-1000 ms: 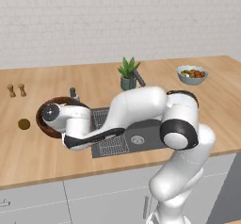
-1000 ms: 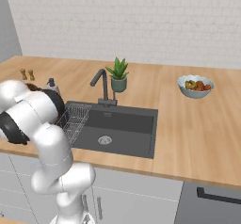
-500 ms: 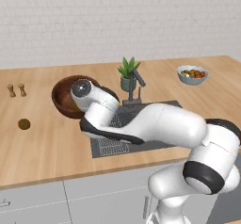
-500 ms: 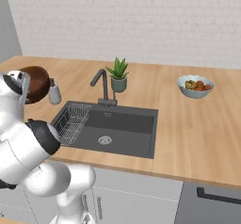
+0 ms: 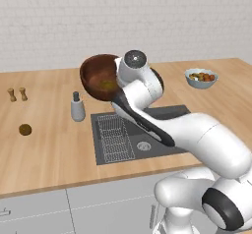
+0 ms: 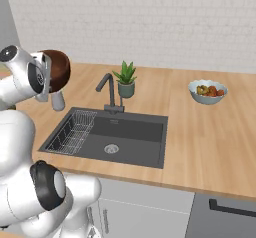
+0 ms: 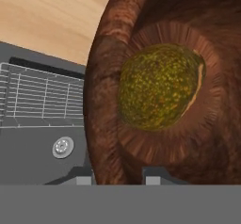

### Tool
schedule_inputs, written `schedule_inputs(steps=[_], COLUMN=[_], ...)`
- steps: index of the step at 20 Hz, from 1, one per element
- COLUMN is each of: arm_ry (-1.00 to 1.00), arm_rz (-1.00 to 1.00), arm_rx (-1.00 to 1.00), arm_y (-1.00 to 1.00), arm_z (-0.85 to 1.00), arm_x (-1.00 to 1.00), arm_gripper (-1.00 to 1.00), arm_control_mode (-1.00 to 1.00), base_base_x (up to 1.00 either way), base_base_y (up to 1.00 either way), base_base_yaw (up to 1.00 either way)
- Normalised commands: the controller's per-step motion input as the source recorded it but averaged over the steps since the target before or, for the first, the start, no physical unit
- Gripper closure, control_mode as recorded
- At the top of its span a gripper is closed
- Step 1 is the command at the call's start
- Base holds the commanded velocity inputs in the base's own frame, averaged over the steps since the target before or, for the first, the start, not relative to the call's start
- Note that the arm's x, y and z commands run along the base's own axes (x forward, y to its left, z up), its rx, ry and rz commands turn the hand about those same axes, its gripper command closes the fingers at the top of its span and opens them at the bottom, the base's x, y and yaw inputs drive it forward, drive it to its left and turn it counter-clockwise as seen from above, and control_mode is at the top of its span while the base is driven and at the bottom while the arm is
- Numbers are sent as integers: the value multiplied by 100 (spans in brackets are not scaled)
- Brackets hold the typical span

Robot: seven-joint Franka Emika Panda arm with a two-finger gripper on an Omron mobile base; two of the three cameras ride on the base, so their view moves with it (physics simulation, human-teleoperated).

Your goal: Pick the avocado from the sink and place it in the bowl. Then pick the bowl and place it in the microwave. Then close the microwave door and press the start button.

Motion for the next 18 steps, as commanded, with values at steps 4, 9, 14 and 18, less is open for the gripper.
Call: schedule_inputs(steps=[4, 9, 14, 18], arm_ry=[3, 8, 0, 2], arm_rz=[-1, -11, -20, -17], arm_rx=[-11, -13, -1, -4], arm_y=[-75, -62, -52, -38], arm_z=[99, 55, 5, 22], arm_x=[-3, -4, -60, -50], arm_gripper=[100, 100, 100, 100], arm_control_mode=[-100, -100, -100, -100], base_base_x=[0, 0, 0, 0], base_base_y=[0, 0, 0, 0], base_base_yaw=[0, 0, 0, 0])
